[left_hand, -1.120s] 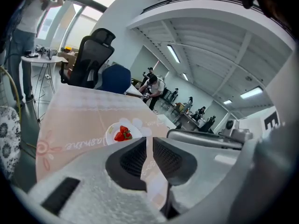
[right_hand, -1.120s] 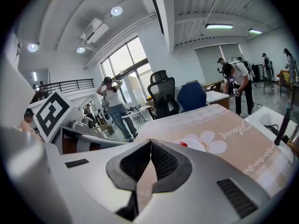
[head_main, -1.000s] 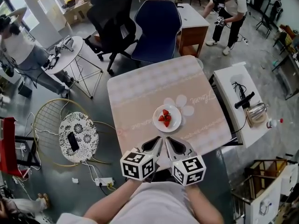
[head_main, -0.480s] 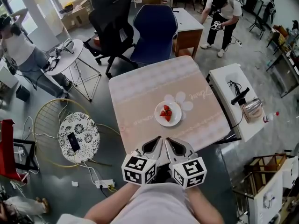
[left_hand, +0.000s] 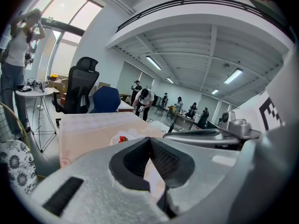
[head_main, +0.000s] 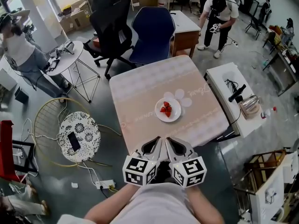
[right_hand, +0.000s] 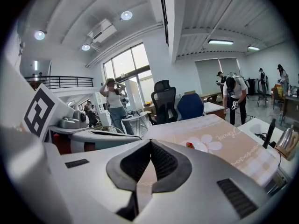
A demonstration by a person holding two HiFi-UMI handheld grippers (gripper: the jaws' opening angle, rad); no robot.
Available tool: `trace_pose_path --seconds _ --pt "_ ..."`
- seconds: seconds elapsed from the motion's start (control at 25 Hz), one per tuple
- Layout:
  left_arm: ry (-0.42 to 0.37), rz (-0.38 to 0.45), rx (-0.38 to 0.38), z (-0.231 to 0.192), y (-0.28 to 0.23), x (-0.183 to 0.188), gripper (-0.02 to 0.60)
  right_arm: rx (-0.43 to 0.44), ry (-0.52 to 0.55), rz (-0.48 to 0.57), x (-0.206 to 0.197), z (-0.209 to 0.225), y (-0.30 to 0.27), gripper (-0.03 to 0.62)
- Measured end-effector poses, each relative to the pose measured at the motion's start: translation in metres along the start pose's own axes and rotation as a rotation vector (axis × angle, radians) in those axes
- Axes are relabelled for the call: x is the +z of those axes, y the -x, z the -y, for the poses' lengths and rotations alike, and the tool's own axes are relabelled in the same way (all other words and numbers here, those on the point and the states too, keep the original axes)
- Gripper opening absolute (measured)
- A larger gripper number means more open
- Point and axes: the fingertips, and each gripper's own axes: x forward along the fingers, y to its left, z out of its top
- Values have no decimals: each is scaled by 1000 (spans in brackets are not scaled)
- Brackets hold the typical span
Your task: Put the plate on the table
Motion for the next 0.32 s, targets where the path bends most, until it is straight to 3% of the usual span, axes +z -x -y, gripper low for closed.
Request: trace_pose_path --seconds 0.32 --pt "-11 5 -5 7 7 -3 5 -5 3 -1 -5 -4 8 3"
